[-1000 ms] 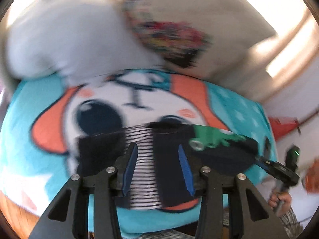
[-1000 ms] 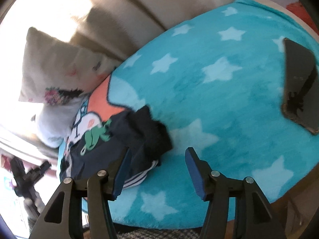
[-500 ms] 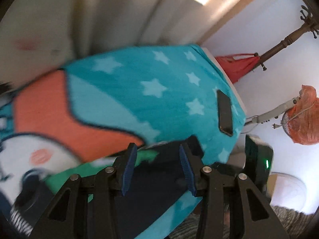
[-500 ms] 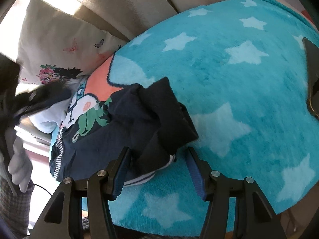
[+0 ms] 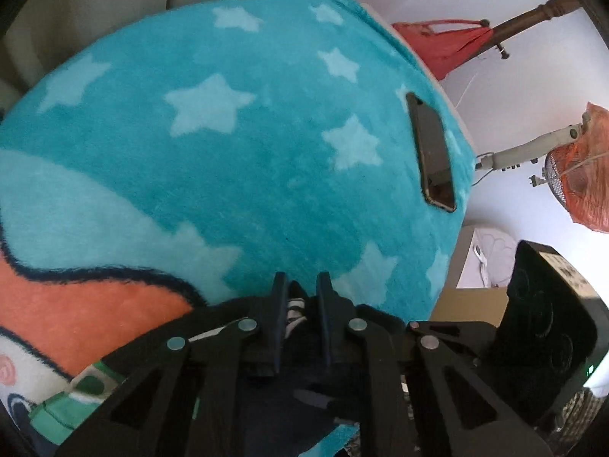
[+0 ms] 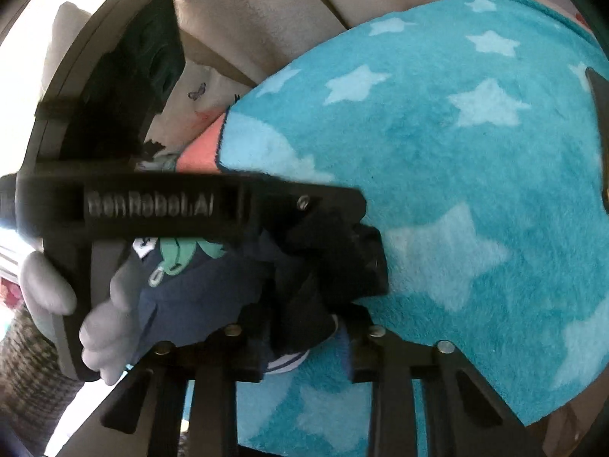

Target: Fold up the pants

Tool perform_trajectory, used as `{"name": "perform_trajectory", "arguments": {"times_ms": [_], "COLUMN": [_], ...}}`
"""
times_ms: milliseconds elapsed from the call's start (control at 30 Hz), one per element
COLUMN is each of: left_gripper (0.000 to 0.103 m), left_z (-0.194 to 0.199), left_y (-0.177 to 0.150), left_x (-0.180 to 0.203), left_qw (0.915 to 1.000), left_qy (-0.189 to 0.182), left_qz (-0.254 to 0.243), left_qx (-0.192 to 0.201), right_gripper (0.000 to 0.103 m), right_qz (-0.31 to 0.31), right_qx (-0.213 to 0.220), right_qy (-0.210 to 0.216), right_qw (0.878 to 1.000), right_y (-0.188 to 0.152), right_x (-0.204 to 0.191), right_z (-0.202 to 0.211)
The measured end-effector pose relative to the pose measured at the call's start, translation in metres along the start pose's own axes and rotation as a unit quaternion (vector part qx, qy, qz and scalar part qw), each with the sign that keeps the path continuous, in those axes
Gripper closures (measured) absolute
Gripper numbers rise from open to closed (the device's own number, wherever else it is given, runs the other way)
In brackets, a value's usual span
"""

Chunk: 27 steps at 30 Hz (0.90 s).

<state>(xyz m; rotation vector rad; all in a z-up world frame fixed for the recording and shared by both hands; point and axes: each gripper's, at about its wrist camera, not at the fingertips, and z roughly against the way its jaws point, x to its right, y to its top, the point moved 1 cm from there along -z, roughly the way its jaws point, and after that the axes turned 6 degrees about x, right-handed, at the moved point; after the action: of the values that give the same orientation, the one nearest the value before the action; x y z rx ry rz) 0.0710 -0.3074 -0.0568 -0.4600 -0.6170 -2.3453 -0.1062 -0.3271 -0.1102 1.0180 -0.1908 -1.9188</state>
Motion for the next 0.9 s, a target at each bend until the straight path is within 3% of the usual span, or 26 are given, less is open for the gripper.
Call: {"name": "perform_trajectory", "arguments": {"times_ms": [267, 467, 667, 800, 900], "left_gripper": [0.090, 0.090, 0.086, 0.075, 0.073], "left_z": [0.067, 0.116, 0.147, 0.180, 0.209], "left_y": [-0.020, -0.064, -0.119, -0.166, -0.202], "left_x": [-0.022, -0.065, -0.117, -0.150, -0.167], "left_qw": [0.9936, 0.9802, 0.9621, 0.9437, 0.9335], "left_qy": [-0.019, -0.026, -0.014, -0.011, 0.015], "left_qz": [0.071, 0.136, 0.206, 0.251, 0.269], "left_qx": [0.086, 0.142, 0.178, 0.215, 0.237], "right_gripper": [0.079, 0.080, 0.076, 0.058, 0.045], "right_qz": [0.077, 0.150, 0.213, 0.248, 0.259], "right_qx": [0.010, -0.016, -0.060, -0.095, -0.111], "right_qy": [0.028, 0.055, 0.056, 0.041, 0.024], "right_qw": [0.997, 0.987, 0.974, 0.963, 0.959], "right_y": [0.010, 0.002, -0.018, -0.038, -0.051], "right_x": [-0.044, -0.100, -0.156, -0.186, -0.196], "right_z": [0.016, -0.001, -0.049, -0.085, -0.103]}}
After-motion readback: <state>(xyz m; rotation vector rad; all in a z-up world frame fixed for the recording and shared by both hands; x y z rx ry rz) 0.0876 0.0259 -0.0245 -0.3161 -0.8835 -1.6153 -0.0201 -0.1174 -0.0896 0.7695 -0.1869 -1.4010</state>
